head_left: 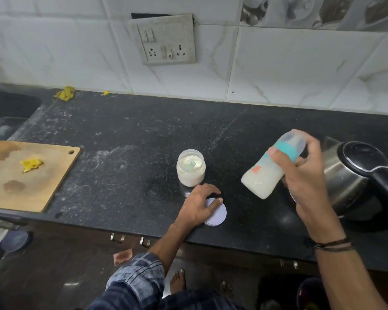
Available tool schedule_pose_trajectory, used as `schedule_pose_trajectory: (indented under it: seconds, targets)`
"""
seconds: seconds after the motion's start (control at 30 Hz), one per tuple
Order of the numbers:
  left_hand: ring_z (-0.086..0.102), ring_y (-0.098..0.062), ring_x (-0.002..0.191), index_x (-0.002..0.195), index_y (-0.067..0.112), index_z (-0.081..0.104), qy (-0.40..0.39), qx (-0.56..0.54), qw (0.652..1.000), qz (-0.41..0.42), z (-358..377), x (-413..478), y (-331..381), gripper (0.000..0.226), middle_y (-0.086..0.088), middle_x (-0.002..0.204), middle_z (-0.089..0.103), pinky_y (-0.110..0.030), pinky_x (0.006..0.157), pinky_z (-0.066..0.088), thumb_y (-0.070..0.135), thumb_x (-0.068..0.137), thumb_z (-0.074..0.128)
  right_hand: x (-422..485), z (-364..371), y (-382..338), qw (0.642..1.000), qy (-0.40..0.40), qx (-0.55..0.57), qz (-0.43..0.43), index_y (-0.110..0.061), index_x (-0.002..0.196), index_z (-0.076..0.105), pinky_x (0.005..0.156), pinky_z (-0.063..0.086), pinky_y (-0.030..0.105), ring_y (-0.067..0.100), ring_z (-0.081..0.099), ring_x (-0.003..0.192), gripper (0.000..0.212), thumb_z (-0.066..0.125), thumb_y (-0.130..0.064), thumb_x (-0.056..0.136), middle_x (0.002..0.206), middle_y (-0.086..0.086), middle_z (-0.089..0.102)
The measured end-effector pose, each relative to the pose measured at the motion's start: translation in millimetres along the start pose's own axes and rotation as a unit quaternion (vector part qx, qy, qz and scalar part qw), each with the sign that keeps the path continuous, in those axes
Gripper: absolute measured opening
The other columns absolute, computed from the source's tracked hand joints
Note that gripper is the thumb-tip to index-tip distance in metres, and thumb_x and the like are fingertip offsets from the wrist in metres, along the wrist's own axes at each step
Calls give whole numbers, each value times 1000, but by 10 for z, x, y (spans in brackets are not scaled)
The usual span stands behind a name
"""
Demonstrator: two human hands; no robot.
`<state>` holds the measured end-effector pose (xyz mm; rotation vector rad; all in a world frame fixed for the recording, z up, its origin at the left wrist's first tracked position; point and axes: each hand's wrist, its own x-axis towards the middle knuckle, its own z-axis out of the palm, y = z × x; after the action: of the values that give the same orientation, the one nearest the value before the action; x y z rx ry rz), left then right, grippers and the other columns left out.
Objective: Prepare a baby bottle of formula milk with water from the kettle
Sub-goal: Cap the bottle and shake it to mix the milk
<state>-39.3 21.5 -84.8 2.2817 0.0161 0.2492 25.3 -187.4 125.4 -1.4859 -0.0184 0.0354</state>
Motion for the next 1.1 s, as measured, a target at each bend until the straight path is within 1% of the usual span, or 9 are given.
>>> schedule_pose_trajectory:
  seconds: [0.13,0.27,0.43,0.5,0.57,0.73,0.87,1.0,1.1]
  targets:
    - [54,-3,111,115,25,71,7,-2,1000,3,15,-1,0,30,14,120,67,-19,94,42,47,98,61,31,-67,-34,995,95,36,-13,-52,116,52,51,51,19,-1,71,74,56,82,-56,69,87,-26,73]
    - [54,-1,112,115,27,70,6,1,1000,0,17,-5,-13,30,18,120,66,-18,93,41,48,97,60,-20,-35,10,1000,-1,-26,8,-52,112,57,58,56,22,4,70,78,51,88,-41,73,100,-11,73]
    - [55,-3,112,115,26,71,8,0,1000,-1,21,5,3,29,16,120,67,-23,94,45,47,97,62,-34,-54,-10,990,122,66,-37,-43,130,51,51,52,18,2,72,74,61,82,-46,77,89,-20,74]
    - [55,-4,113,115,25,71,9,2,1000,2,22,-3,-5,28,16,120,67,-22,95,45,45,98,62,-34,-43,-5,995,87,34,-25,-42,126,52,47,48,16,0,66,62,55,83,-39,81,86,-12,72]
    - [54,-3,113,115,25,71,9,1,1000,6,19,-10,-16,28,16,120,67,-17,95,41,45,98,62,-36,-41,26,1000,22,-1,-13,-46,119,56,57,55,19,3,71,73,51,87,-27,82,100,-5,71]
    - [53,-2,112,115,26,71,10,6,1000,5,17,-4,0,30,15,121,67,-9,94,35,47,98,61,-2,-70,-35,993,100,55,-39,-41,127,51,47,47,18,1,67,68,61,82,-48,75,87,-19,74]
    - [53,0,111,115,26,70,10,4,1000,10,14,-10,-19,29,16,120,66,-4,93,32,47,98,61,-38,-27,8,1000,-6,-11,-23,-48,119,56,56,54,19,3,70,74,52,86,-30,81,103,-4,71]
    - [53,-1,111,115,26,70,11,2,1000,5,20,-7,-9,26,16,120,66,-4,93,33,44,99,63,2,-32,-39,987,122,80,-66,-39,126,51,46,46,17,2,67,71,56,81,-42,80,89,-18,75]
    - [54,-3,112,115,25,71,11,4,1000,4,17,-6,-12,27,15,120,67,-7,93,34,43,98,63,0,7,-41,998,56,25,-32,-47,119,54,45,46,18,2,65,63,57,83,-48,70,81,-18,74]
